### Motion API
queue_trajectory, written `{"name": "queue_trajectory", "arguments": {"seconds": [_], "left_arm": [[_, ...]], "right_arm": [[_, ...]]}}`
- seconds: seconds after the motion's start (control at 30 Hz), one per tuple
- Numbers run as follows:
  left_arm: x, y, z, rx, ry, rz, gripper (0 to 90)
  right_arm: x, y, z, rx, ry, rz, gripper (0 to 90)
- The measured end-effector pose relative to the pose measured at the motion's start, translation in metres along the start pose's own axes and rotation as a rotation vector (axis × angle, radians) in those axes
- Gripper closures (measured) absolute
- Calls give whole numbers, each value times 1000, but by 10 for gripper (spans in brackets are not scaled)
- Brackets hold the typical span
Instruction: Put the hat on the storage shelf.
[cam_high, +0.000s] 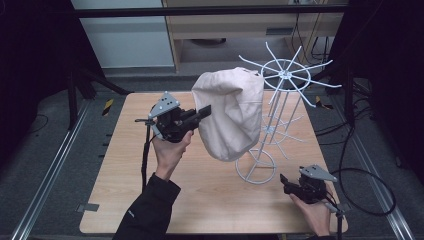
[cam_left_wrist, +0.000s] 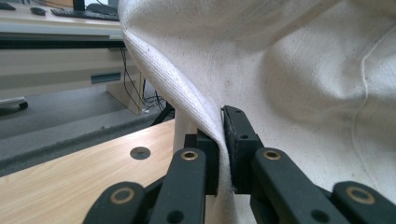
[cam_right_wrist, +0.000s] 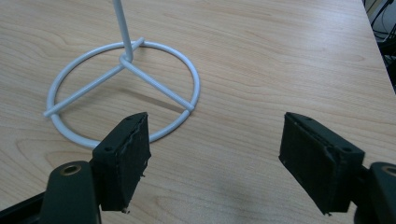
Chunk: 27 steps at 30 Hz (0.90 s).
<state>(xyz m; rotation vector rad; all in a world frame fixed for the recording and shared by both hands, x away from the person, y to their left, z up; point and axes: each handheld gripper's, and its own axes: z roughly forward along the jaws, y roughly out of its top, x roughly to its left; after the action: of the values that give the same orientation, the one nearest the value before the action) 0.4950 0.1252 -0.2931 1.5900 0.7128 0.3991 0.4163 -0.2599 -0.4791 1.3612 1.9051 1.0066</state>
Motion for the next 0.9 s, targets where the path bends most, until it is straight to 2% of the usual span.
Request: {"name": "queue_trajectory", "arguments": {"seconds": [0.5, 0.53, 0.9], "left_arm": [[-1, -12, 9, 60, -13, 14, 783], [-1, -13, 9, 69, -10, 19, 754], [0, -18, 2, 64, -10, 23, 695]], "right_arm": [[0, 0, 0, 1, 0, 0, 242], [0, 0, 0, 2, 0, -2, 241], [0, 0, 0, 2, -1, 0, 240]]}}
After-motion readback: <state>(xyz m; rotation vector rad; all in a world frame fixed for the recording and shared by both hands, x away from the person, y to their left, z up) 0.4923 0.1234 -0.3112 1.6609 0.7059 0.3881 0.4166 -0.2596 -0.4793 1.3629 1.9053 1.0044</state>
